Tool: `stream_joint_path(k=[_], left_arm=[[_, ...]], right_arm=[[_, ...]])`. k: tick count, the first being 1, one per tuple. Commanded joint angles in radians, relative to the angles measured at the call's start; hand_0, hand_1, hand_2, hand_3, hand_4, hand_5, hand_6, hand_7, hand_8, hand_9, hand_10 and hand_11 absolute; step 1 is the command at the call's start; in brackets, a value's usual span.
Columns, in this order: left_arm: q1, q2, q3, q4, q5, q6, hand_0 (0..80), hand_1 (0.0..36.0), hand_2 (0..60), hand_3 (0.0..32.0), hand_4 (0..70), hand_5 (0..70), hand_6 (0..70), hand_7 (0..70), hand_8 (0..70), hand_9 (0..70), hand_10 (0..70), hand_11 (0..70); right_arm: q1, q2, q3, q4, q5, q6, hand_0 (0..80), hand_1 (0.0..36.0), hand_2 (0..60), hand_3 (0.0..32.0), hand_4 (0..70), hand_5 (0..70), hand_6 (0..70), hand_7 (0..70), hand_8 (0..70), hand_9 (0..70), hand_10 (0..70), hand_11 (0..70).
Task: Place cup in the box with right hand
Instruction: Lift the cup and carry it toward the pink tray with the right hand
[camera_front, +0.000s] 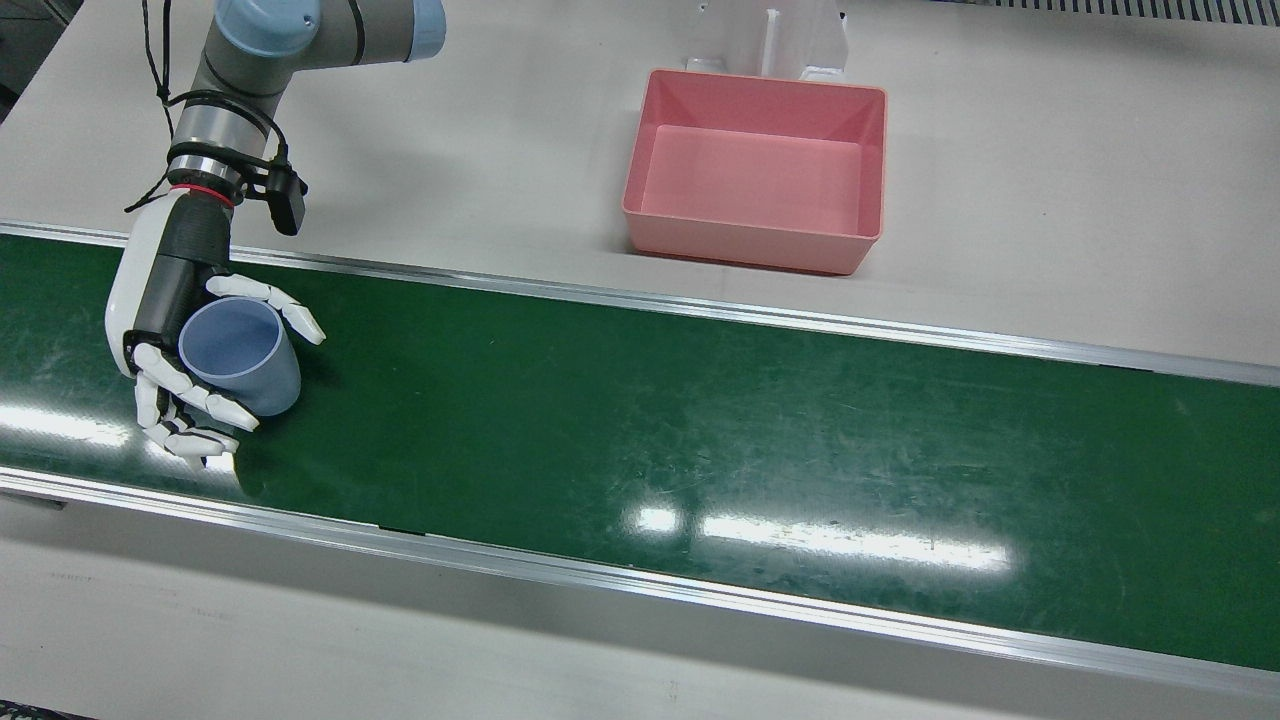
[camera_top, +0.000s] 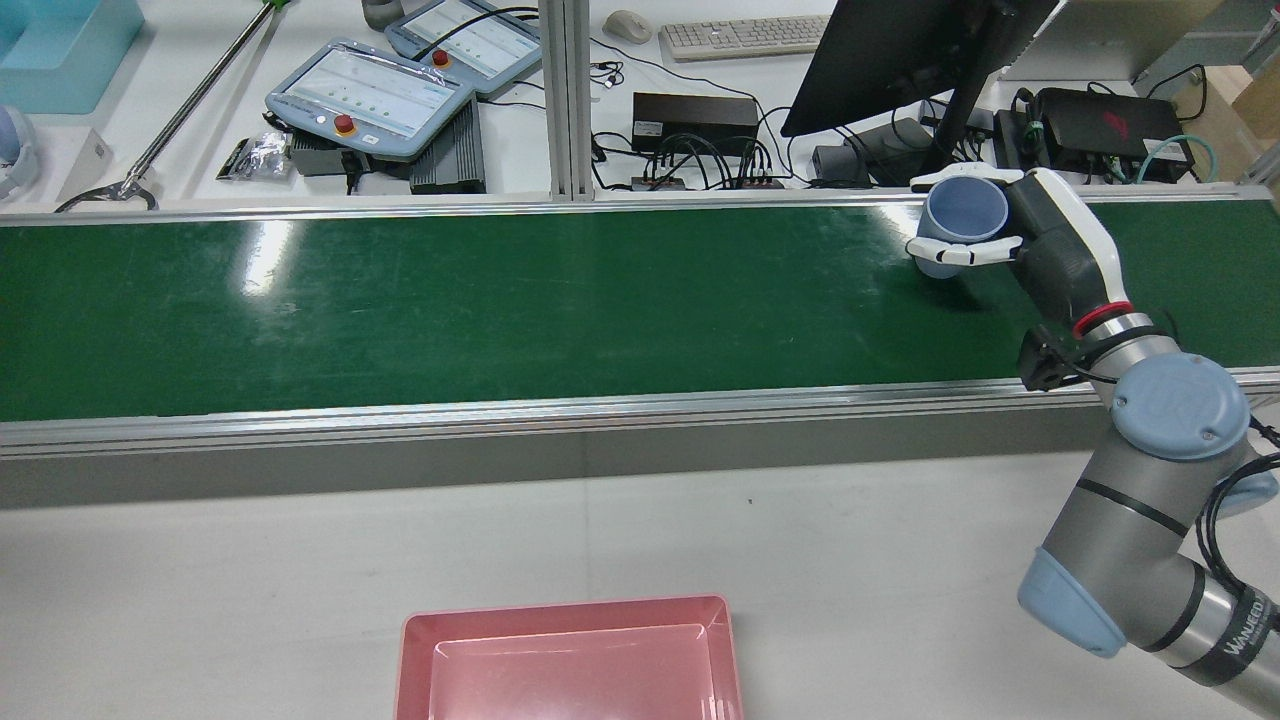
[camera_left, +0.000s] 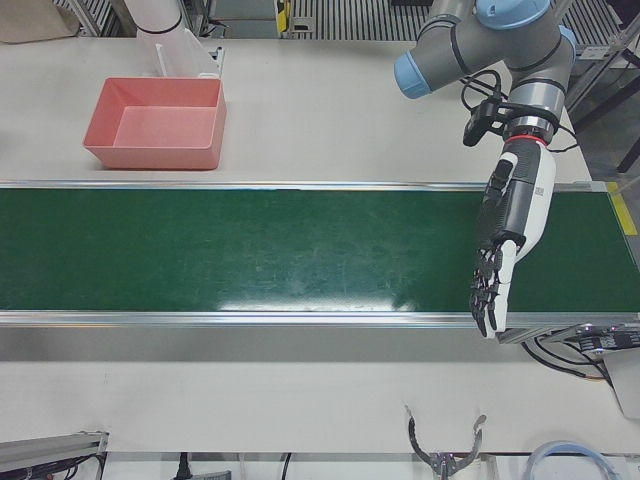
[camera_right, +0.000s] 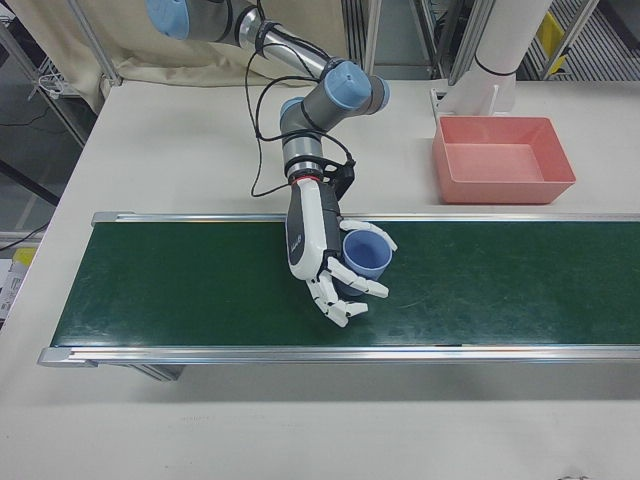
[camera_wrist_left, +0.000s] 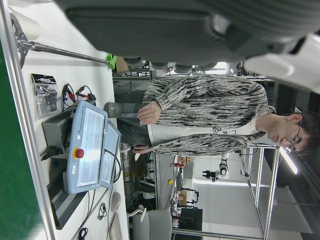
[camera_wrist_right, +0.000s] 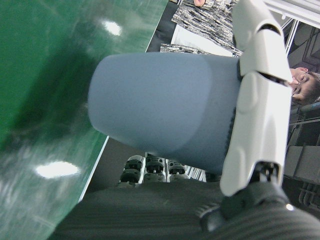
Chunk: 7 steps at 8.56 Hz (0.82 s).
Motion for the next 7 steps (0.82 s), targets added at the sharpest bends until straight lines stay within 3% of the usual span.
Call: stream_joint_path(k=[1, 3, 5, 7], left_arm=[[0.000, 0.000, 0.000, 0.000, 0.000, 0.000, 0.0, 0.0, 0.0, 0.0, 0.0, 0.0, 0.0, 0.0, 0.0, 0.0, 0.0, 0.0], [0.000, 0.000, 0.000, 0.000, 0.000, 0.000, 0.0, 0.0, 0.0, 0.0, 0.0, 0.0, 0.0, 0.0, 0.0, 0.0, 0.0, 0.0], [0.000, 0.000, 0.000, 0.000, 0.000, 0.000, 0.0, 0.0, 0.0, 0.0, 0.0, 0.0, 0.0, 0.0, 0.0, 0.0, 0.0, 0.0], [0.000, 0.000, 0.000, 0.000, 0.000, 0.000, 0.0, 0.0, 0.0, 0.0, 0.0, 0.0, 0.0, 0.0, 0.0, 0.0, 0.0, 0.0]], right_arm=[[0.030, -0.024, 0.066, -0.014, 0.000, -0.005, 57.5, 36.0, 60.0, 0.0, 70.0, 16.5, 37.5, 70.0, 63.2, 70.0, 41.9, 59.9], [-0.017, -0.022, 0.185, -0.014, -0.001, -0.030, 56.4, 36.0, 60.0, 0.0, 70.0, 16.4, 37.0, 70.0, 63.2, 70.0, 42.9, 61.3], [-0.135, -0.021, 0.427, -0.016, 0.006, -0.221, 57.0, 36.0, 60.0, 0.0, 70.0, 15.8, 36.1, 70.0, 63.1, 70.0, 43.5, 61.9], [-0.366, -0.021, 0.563, -0.014, 0.142, -0.359, 56.8, 36.0, 60.0, 0.0, 70.0, 15.3, 35.8, 70.0, 62.9, 70.0, 42.6, 60.6]])
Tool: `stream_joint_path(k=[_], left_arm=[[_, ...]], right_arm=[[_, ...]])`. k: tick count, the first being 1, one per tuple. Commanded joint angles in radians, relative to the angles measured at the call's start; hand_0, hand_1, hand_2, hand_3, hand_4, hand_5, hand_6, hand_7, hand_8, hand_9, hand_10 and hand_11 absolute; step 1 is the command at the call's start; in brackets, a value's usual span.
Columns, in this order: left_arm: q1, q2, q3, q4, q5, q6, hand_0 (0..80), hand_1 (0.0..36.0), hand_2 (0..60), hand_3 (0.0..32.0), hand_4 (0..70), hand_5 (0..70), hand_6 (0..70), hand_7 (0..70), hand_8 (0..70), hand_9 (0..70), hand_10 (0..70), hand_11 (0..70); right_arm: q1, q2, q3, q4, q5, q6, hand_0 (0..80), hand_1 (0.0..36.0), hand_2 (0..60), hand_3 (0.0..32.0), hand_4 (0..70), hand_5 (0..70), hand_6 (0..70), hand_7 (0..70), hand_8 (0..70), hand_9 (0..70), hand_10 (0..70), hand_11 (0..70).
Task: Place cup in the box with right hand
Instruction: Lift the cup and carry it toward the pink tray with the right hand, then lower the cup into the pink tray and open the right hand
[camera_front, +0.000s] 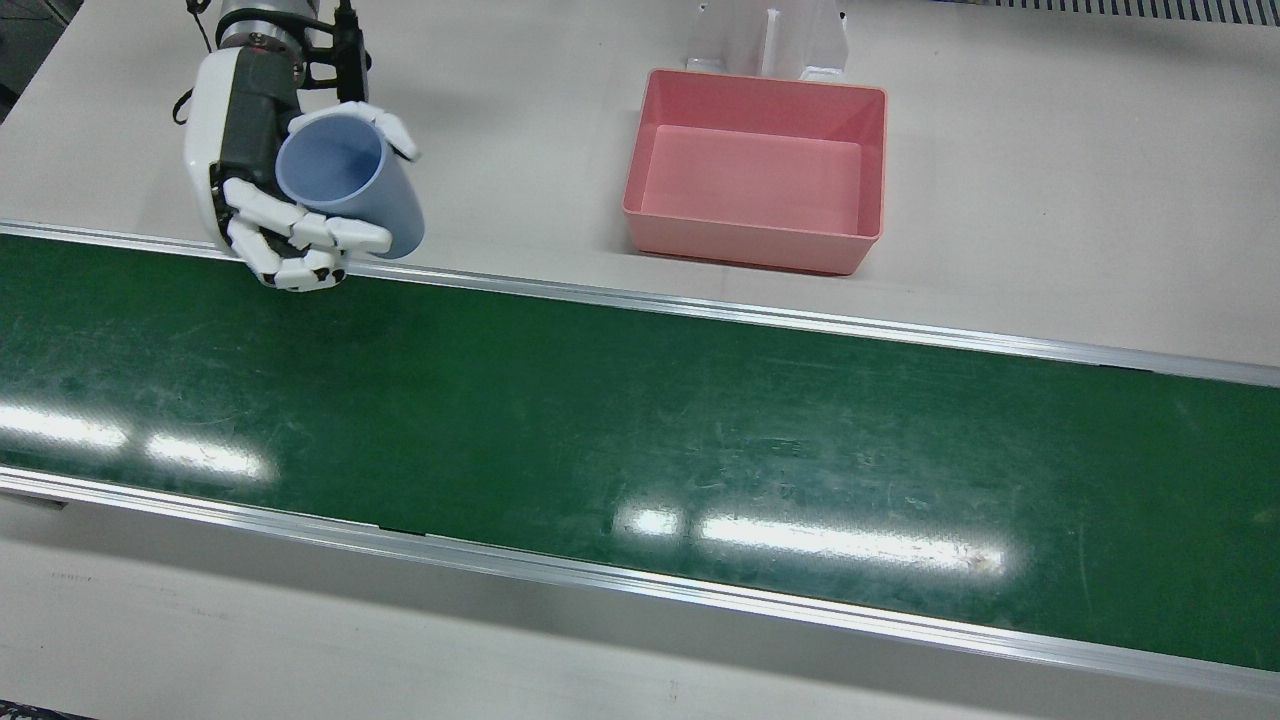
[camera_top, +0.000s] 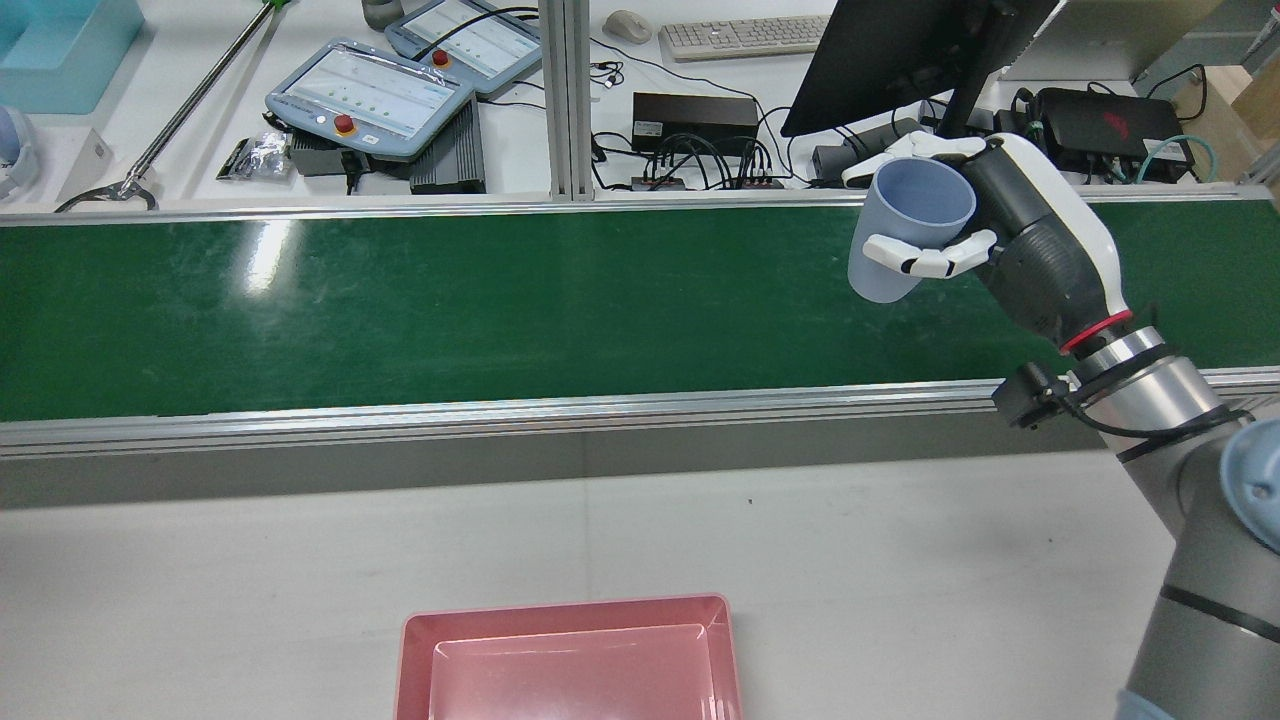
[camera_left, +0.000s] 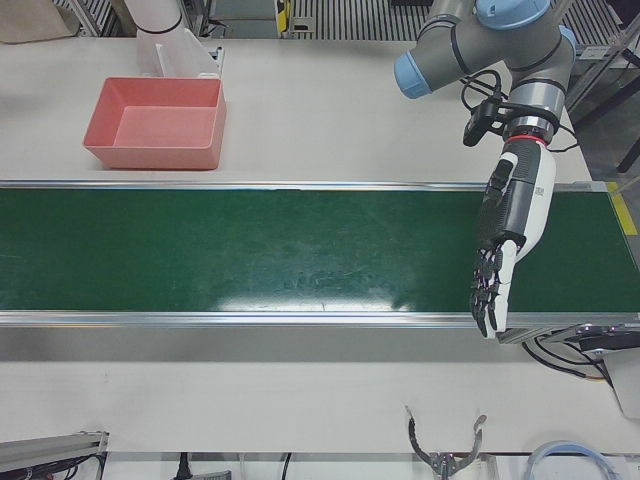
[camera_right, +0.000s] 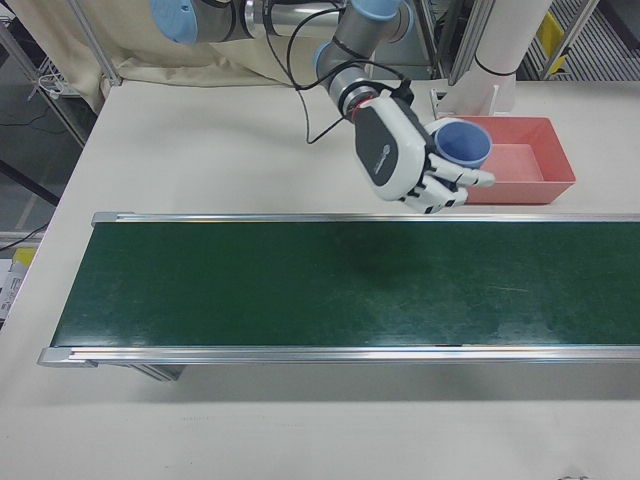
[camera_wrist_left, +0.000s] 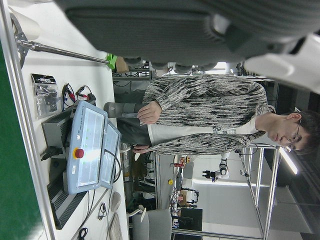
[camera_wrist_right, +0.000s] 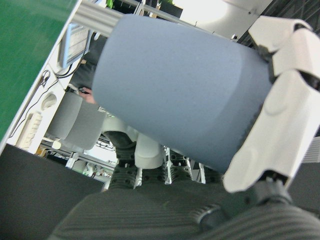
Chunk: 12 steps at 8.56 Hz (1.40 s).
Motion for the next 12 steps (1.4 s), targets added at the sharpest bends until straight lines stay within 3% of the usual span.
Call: stream_joint_path(k=[1, 4, 6, 7, 8, 9, 10, 12], left_arm=[[0.000, 0.000, 0.000, 0.000, 0.000, 0.000, 0.0, 0.0, 0.0, 0.0, 0.0, 0.0, 0.0, 0.0, 0.0, 0.0, 0.0, 0.0], [0.000, 0.000, -0.002, 0.000, 0.000, 0.000, 0.0, 0.0, 0.0, 0.0, 0.0, 0.0, 0.0, 0.0, 0.0, 0.0, 0.0, 0.0], [0.000, 0.000, 0.000, 0.000, 0.000, 0.000, 0.0, 0.0, 0.0, 0.0, 0.0, 0.0, 0.0, 0.0, 0.0, 0.0, 0.0, 0.0], [0.000, 0.000, 0.000, 0.000, 0.000, 0.000, 0.0, 0.0, 0.0, 0.0, 0.0, 0.0, 0.0, 0.0, 0.0, 0.0, 0.0, 0.0], [0.000, 0.000, -0.002, 0.000, 0.000, 0.000, 0.0, 0.0, 0.0, 0.0, 0.0, 0.0, 0.0, 0.0, 0.0, 0.0, 0.0, 0.0], [0.000, 0.000, -0.002, 0.000, 0.000, 0.000, 0.0, 0.0, 0.0, 0.0, 0.0, 0.0, 0.0, 0.0, 0.0, 0.0, 0.0, 0.0], [0.000, 0.000, -0.002, 0.000, 0.000, 0.000, 0.0, 0.0, 0.0, 0.0, 0.0, 0.0, 0.0, 0.0, 0.0, 0.0, 0.0, 0.0], [0.000, 0.000, -0.002, 0.000, 0.000, 0.000, 0.0, 0.0, 0.0, 0.0, 0.0, 0.0, 0.0, 0.0, 0.0, 0.0, 0.0, 0.0]], right_arm=[[-0.346, 0.010, 0.182, 0.002, 0.164, -0.230, 58.1, 36.0, 60.0, 0.0, 70.0, 15.0, 36.1, 70.0, 63.4, 70.0, 42.2, 59.8], [-0.612, 0.033, 0.163, 0.041, 0.255, -0.385, 55.8, 35.3, 60.0, 0.0, 70.0, 14.6, 34.6, 70.0, 61.3, 70.0, 41.6, 58.9], [-0.698, 0.033, 0.142, 0.081, 0.260, -0.444, 56.9, 32.8, 60.0, 0.0, 70.0, 14.4, 32.9, 70.0, 59.7, 70.0, 41.3, 58.6], [-0.711, 0.033, 0.083, 0.134, 0.260, -0.439, 58.3, 29.3, 60.0, 0.0, 70.0, 12.8, 27.4, 70.0, 51.7, 70.0, 33.9, 49.0], [-0.720, 0.033, 0.002, 0.203, 0.264, -0.436, 63.0, 20.9, 5.8, 0.0, 39.6, 9.7, 12.7, 43.6, 23.9, 39.8, 15.2, 24.1], [-0.726, 0.033, -0.034, 0.220, 0.264, -0.435, 61.0, 19.0, 5.0, 0.0, 26.4, 7.1, 5.4, 15.7, 9.4, 16.6, 2.7, 5.9], [-0.726, 0.031, -0.036, 0.220, 0.264, -0.435, 60.4, 15.2, 1.1, 0.0, 25.5, 6.3, 3.7, 9.8, 7.1, 12.4, 0.0, 1.3], [-0.728, 0.031, -0.013, 0.216, 0.258, -0.419, 54.8, 12.4, 2.4, 0.0, 20.6, 5.2, 3.7, 11.3, 8.1, 14.3, 0.0, 0.0]])
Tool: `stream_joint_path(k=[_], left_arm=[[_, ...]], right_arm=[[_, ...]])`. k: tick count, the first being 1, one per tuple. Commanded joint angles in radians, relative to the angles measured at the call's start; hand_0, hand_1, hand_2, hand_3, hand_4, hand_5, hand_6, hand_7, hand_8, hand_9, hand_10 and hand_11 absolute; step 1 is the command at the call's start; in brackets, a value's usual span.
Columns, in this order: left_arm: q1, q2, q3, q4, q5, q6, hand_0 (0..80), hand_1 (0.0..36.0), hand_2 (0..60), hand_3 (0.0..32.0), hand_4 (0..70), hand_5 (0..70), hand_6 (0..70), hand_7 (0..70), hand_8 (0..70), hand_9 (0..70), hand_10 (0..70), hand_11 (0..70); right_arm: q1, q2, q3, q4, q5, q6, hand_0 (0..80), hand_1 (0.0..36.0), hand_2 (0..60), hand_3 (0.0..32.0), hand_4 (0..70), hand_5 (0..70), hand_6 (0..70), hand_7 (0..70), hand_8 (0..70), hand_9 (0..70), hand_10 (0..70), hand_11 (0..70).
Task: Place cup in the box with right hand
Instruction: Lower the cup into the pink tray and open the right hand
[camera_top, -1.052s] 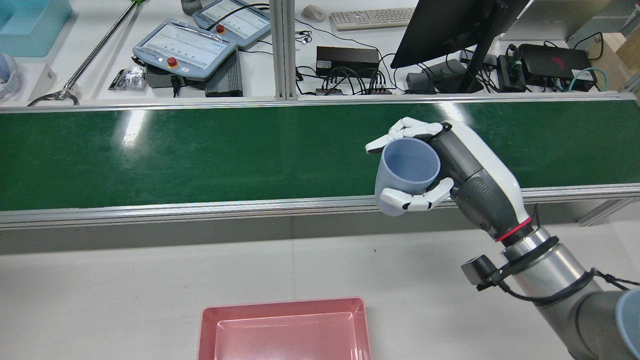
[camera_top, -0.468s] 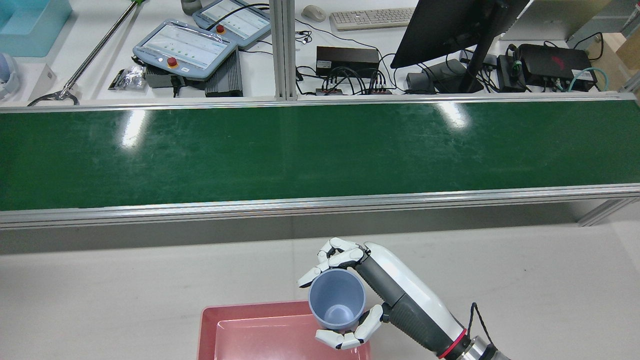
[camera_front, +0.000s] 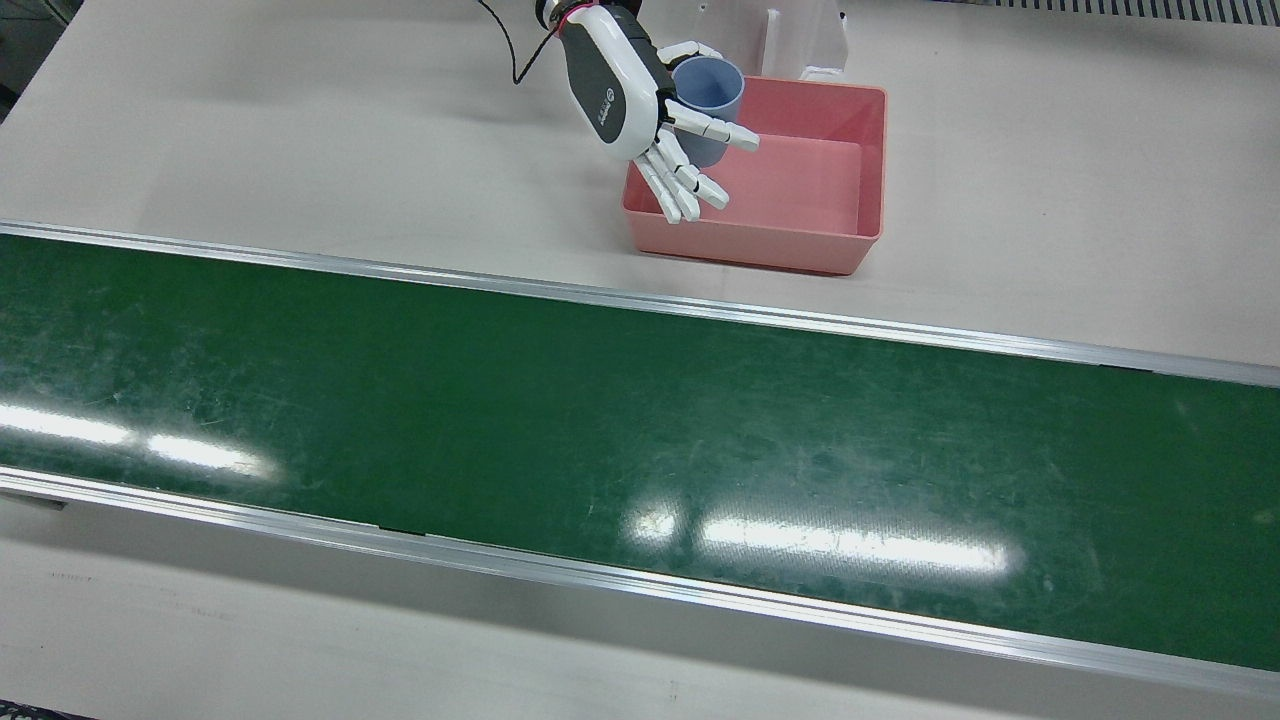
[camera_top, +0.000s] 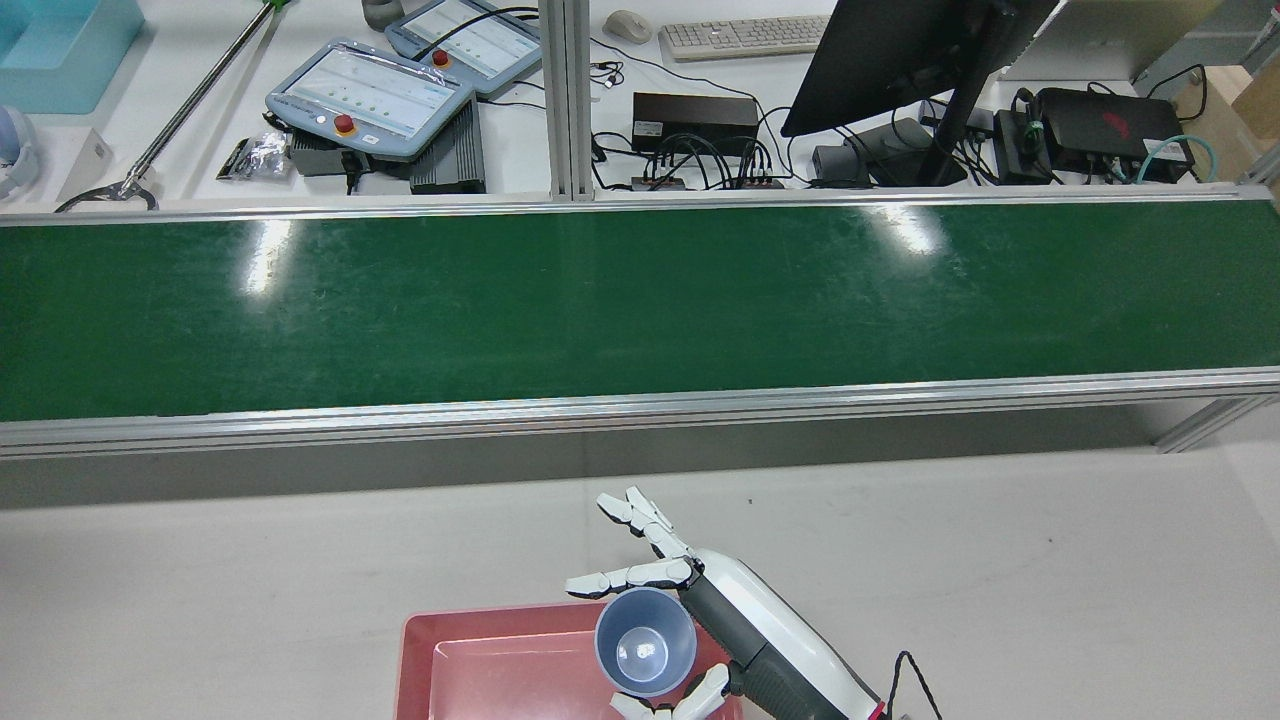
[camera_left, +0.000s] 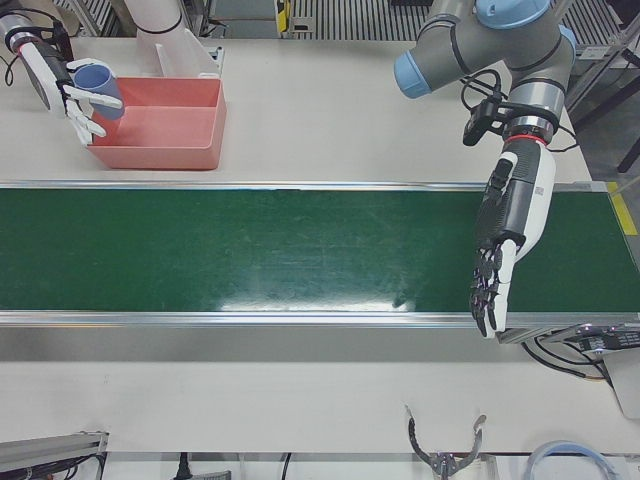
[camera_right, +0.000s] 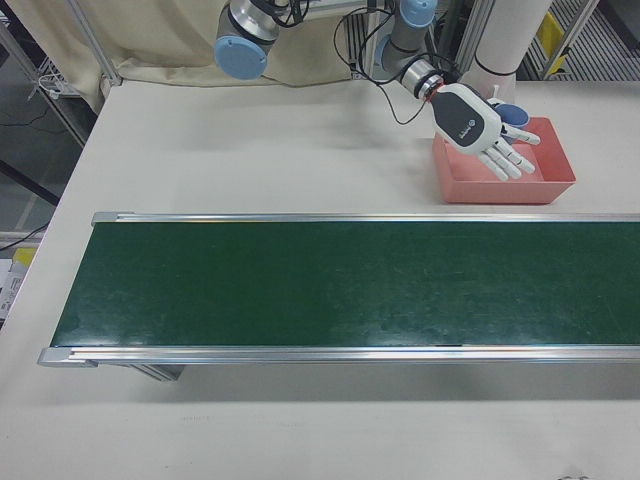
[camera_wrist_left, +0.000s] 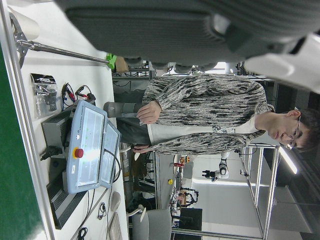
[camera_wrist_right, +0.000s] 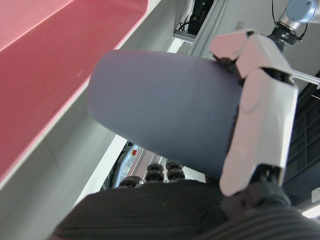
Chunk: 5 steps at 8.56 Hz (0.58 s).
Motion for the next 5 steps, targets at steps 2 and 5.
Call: stream_joint_path(k=[2, 5], left_arm=[[0.000, 0.000, 0.001, 0.000, 0.000, 0.000, 0.0, 0.0, 0.0, 0.0, 0.0, 0.0, 0.0, 0.0, 0.0, 0.0, 0.0, 0.0], [0.000, 0.000, 0.003, -0.002, 0.000, 0.000, 0.0, 0.0, 0.0, 0.0, 0.0, 0.0, 0.0, 0.0, 0.0, 0.0, 0.0, 0.0]], right_arm=[[-0.003, -0.001, 0.016, 0.002, -0.007, 0.017, 51.2, 15.5, 9.1, 0.0, 10.6, 5.3, 3.8, 11.5, 8.5, 14.9, 0.0, 0.2], [0.077, -0.027, 0.083, -0.004, -0.013, 0.130, 49.7, 10.6, 6.0, 0.0, 17.8, 4.3, 4.1, 14.1, 9.0, 16.3, 0.0, 0.0]])
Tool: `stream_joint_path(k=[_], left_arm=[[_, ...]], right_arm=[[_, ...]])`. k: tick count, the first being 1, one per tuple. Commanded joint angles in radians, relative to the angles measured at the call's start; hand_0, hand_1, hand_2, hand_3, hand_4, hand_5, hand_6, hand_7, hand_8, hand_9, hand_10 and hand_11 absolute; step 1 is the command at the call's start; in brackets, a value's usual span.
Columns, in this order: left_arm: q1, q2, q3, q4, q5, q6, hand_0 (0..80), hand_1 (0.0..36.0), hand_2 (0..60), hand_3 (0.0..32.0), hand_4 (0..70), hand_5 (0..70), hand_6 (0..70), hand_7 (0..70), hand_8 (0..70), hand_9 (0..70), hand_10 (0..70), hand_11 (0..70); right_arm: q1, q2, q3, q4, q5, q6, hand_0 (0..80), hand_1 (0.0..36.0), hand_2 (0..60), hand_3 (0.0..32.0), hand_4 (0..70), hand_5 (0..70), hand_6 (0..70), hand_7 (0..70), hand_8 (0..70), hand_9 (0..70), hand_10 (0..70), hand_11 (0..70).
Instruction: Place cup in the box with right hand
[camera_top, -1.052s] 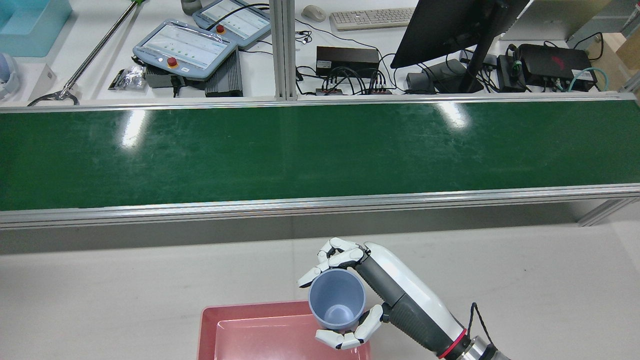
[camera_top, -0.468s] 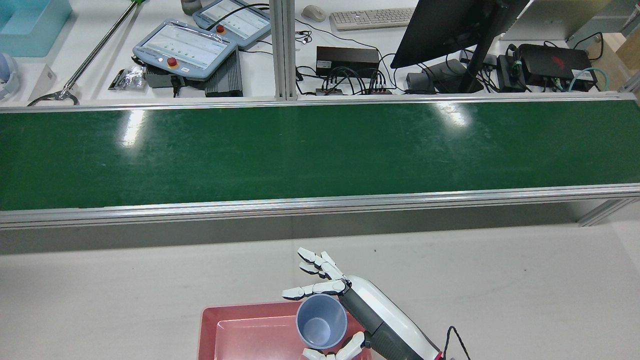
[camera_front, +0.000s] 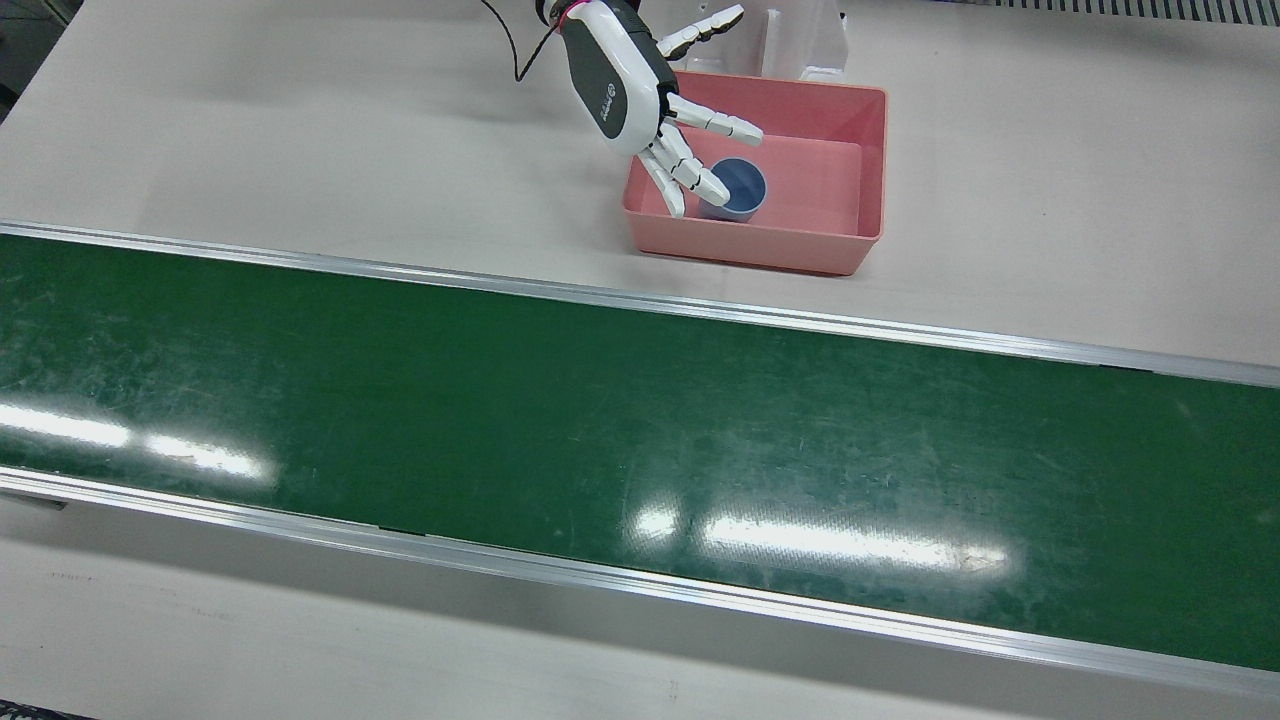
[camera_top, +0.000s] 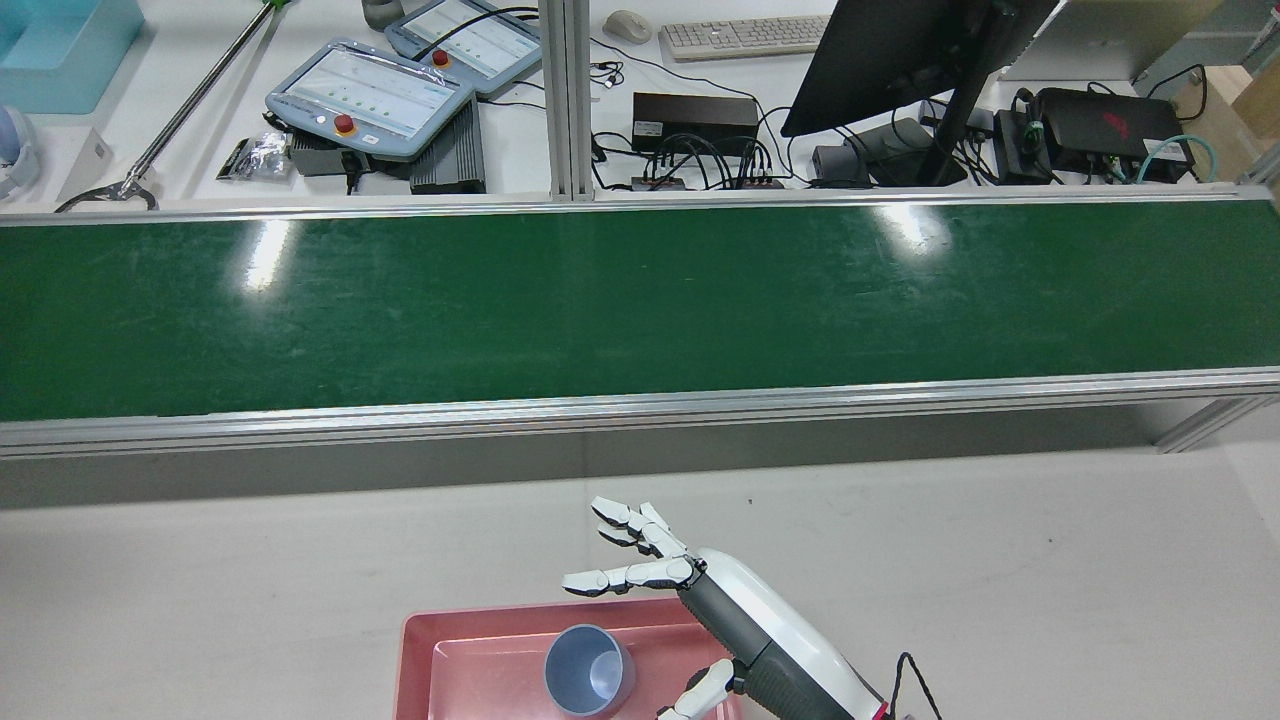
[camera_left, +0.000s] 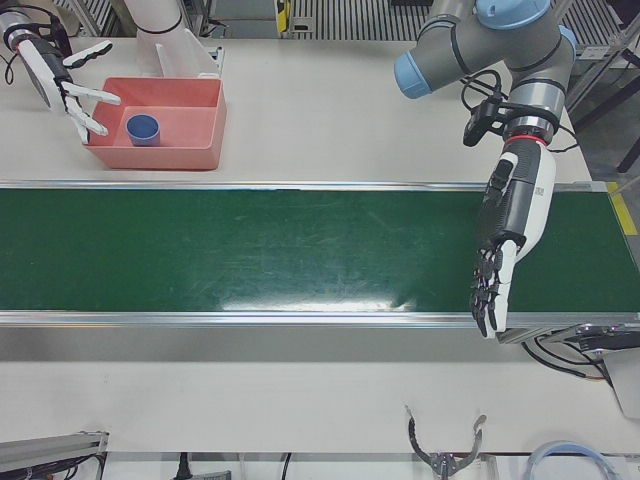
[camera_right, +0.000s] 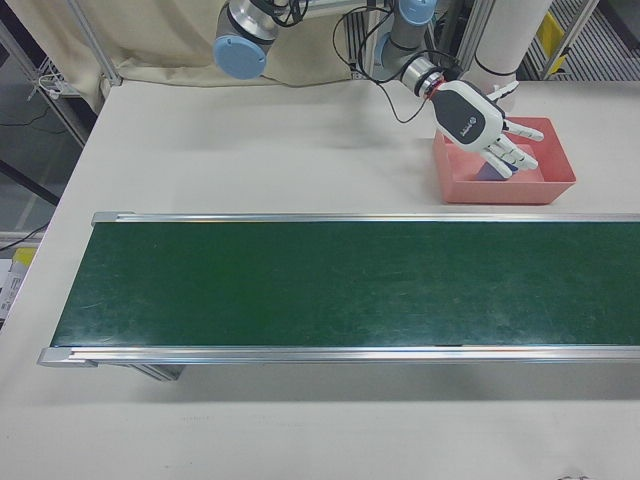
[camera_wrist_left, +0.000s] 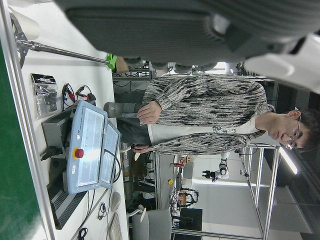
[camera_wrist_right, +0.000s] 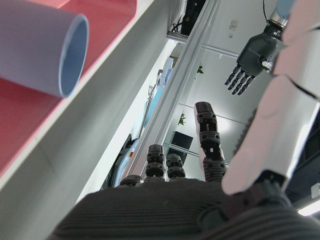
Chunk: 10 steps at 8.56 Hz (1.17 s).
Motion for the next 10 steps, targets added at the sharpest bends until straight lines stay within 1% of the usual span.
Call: stream_joint_path(k=[1, 2, 3, 4, 5, 6, 7, 8, 9, 10], left_arm=[[0.000, 0.000, 0.001, 0.000, 0.000, 0.000, 0.0, 0.0, 0.0, 0.0, 0.0, 0.0, 0.0, 0.0, 0.0, 0.0, 0.0, 0.0], [0.000, 0.000, 0.001, 0.000, 0.000, 0.000, 0.0, 0.0, 0.0, 0.0, 0.0, 0.0, 0.0, 0.0, 0.0, 0.0, 0.0, 0.0], [0.000, 0.000, 0.000, -0.002, 0.000, 0.000, 0.0, 0.0, 0.0, 0.0, 0.0, 0.0, 0.0, 0.0, 0.0, 0.0, 0.0, 0.0], [0.000, 0.000, -0.001, -0.002, 0.000, 0.000, 0.0, 0.0, 0.0, 0.0, 0.0, 0.0, 0.0, 0.0, 0.0, 0.0, 0.0, 0.0], [0.000, 0.000, -0.001, -0.002, 0.000, 0.000, 0.0, 0.0, 0.0, 0.0, 0.0, 0.0, 0.0, 0.0, 0.0, 0.0, 0.0, 0.0], [0.000, 0.000, -0.001, -0.002, 0.000, 0.000, 0.0, 0.0, 0.0, 0.0, 0.0, 0.0, 0.0, 0.0, 0.0, 0.0, 0.0, 0.0], [0.000, 0.000, 0.001, -0.002, 0.000, 0.000, 0.0, 0.0, 0.0, 0.0, 0.0, 0.0, 0.0, 0.0, 0.0, 0.0, 0.0, 0.0], [0.000, 0.000, 0.001, -0.002, 0.000, 0.000, 0.0, 0.0, 0.0, 0.0, 0.0, 0.0, 0.0, 0.0, 0.0, 0.0, 0.0, 0.0], [0.000, 0.000, 0.000, -0.002, 0.000, -0.001, 0.0, 0.0, 0.0, 0.0, 0.0, 0.0, 0.0, 0.0, 0.0, 0.0, 0.0, 0.0], [0.000, 0.000, -0.001, 0.000, 0.000, 0.000, 0.0, 0.0, 0.0, 0.0, 0.0, 0.0, 0.0, 0.0, 0.0, 0.0, 0.0, 0.0]], right_arm=[[0.184, -0.112, 0.165, -0.013, -0.016, 0.163, 50.6, 7.8, 0.0, 0.0, 19.3, 4.4, 4.2, 14.4, 9.3, 16.6, 0.0, 0.2], [0.317, -0.199, 0.213, -0.029, -0.082, 0.249, 51.1, 8.6, 0.0, 0.0, 18.8, 4.7, 4.3, 14.9, 9.4, 17.0, 0.0, 0.0], [0.457, -0.229, 0.200, -0.088, -0.166, 0.378, 52.6, 11.8, 2.2, 0.0, 19.3, 5.3, 4.7, 15.7, 9.9, 17.7, 0.0, 1.1], [0.601, -0.234, 0.165, -0.198, -0.243, 0.539, 53.7, 13.4, 2.8, 0.0, 24.8, 5.5, 5.0, 16.7, 10.2, 18.2, 0.3, 2.1], [0.749, -0.240, 0.084, -0.226, -0.321, 0.685, 51.2, 15.6, 11.9, 0.0, 24.3, 5.1, 5.2, 18.0, 10.3, 18.7, 0.4, 2.0], [0.938, -0.245, -0.008, -0.225, -0.481, 0.761, 53.2, 13.3, 3.0, 0.0, 31.3, 5.2, 5.7, 19.7, 10.7, 19.4, 1.5, 3.6], [1.128, -0.242, -0.085, -0.217, -0.659, 0.774, 53.2, 13.1, 3.0, 0.0, 32.4, 5.3, 5.9, 20.3, 11.1, 20.0, 2.3, 4.7], [1.279, -0.240, -0.171, -0.148, -0.805, 0.774, 53.2, 13.0, 3.0, 0.0, 35.2, 5.2, 6.1, 21.2, 11.5, 20.8, 2.5, 5.0], [1.397, -0.251, -0.267, -0.016, -0.899, 0.779, 53.1, 13.9, 6.1, 0.0, 37.0, 5.2, 6.5, 23.0, 12.2, 21.9, 3.1, 5.7], [1.464, -0.337, -0.364, 0.134, -0.917, 0.809, 53.3, 14.0, 6.1, 0.0, 34.9, 5.4, 6.7, 23.3, 12.3, 22.1, 4.0, 7.1]])
